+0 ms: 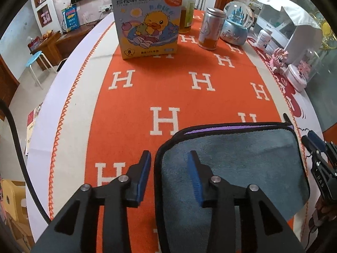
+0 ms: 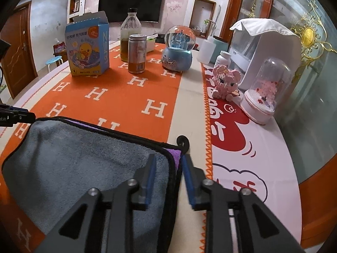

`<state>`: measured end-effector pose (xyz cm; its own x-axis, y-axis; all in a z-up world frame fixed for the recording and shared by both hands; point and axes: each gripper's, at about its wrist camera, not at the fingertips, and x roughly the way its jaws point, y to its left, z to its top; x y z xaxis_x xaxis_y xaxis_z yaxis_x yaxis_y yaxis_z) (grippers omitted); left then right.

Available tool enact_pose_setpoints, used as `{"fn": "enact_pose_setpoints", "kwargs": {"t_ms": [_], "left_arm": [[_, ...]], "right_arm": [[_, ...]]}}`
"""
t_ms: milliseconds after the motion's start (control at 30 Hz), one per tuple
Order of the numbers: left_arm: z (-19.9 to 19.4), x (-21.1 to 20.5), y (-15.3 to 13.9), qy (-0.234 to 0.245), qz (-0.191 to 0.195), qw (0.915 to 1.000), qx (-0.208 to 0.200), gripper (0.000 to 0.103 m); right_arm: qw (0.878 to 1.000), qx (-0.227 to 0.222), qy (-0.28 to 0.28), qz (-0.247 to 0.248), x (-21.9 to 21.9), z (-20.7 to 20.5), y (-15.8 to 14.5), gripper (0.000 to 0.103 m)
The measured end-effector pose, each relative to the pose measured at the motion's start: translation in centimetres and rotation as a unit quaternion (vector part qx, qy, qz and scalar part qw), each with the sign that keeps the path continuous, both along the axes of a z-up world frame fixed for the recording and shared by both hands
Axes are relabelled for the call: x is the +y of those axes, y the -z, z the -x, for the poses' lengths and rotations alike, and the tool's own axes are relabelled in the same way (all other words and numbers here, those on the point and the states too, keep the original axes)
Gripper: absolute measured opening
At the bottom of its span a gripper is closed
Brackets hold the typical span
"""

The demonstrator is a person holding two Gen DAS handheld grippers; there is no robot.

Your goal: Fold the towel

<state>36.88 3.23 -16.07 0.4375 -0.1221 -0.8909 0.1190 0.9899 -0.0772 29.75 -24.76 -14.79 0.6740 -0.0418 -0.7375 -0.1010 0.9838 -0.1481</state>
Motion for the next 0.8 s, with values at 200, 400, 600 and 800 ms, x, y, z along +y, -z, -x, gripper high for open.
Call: {"fn": "enact_pose_setpoints", "kwargs": {"t_ms": [200,400,600,800], "left_arm": [[2.1,0.1,-2.3,-0.001,0.006,0.9997,-0.022,0.053],[5.7,-0.4,-3.8,-0.006,-0.012,0.9997,-0.021,0.059],[10.6,-0.9,-4.3,-0.004,-0.020,0.9997,-0.009,0.062],[15.1,-1.0,-4.8,-0.013,0.012,0.9998,0.001,0.065]], "right_arm": [[1.000,-0.007,-0.003,-0.024,0.5,1.7,-1.6,0.040],[0.997,0.016,0.008,-0.075,0.5,5.1,-2.1,0.049],[0.991,0.058,0.027,-0.116,-0.3,9.5,-1.6,0.053],[0.987,0.084,0.027,-0.131,-0.8,14.1,-1.7,0.059]]}}
